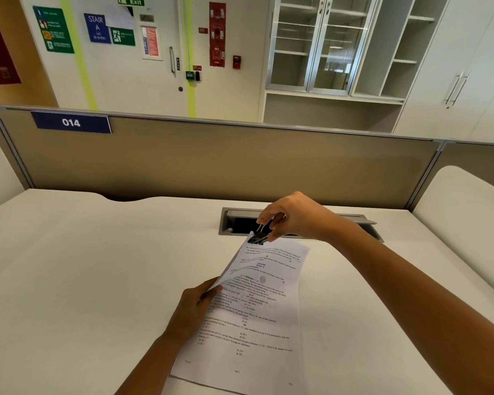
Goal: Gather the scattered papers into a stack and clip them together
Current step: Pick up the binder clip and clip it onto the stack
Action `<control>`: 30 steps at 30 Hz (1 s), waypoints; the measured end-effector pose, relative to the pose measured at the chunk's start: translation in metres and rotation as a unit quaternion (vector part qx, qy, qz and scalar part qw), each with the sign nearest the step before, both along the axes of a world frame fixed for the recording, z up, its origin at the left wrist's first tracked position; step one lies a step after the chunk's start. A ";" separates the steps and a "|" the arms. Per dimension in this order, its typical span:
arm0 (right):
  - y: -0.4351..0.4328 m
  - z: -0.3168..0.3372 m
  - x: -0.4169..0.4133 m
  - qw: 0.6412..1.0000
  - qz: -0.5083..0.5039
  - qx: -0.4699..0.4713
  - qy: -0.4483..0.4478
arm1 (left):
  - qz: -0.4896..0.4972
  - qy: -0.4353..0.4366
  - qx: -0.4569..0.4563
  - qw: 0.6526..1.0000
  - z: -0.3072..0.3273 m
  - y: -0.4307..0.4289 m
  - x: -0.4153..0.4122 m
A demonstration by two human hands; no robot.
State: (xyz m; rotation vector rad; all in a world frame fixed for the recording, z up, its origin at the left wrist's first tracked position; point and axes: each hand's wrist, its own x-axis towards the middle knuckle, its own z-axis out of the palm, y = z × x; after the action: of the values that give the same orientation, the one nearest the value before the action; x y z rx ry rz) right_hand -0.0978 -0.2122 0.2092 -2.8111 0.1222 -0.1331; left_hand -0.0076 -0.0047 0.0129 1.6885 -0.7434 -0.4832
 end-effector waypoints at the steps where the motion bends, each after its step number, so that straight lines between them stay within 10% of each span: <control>1: -0.001 -0.001 0.000 1.000 -0.003 0.015 0.003 | 0.000 0.004 0.001 1.000 0.000 0.000 0.000; 5: -0.005 -0.012 -0.003 0.997 -0.017 0.081 0.013 | 0.012 0.036 -0.010 0.999 -0.003 0.001 0.003; 11: -0.023 -0.065 -0.012 0.917 -0.226 0.239 -0.227 | 0.041 0.126 -0.042 0.990 0.001 0.006 0.013; 18: 0.011 -0.161 -0.030 0.826 -0.343 0.440 -0.080 | 0.074 0.140 -0.037 0.987 0.005 0.009 0.030; 30: 0.068 -0.190 0.015 0.844 -0.292 0.443 -0.076 | 0.161 0.113 0.036 0.980 0.017 0.022 0.094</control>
State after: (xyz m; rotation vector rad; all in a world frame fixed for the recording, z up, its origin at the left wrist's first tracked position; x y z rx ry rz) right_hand -0.0830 -0.1442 0.0196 -1.7510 0.7826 -0.3359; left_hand 0.0868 0.0170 0.0299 1.7456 -0.2818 -0.4662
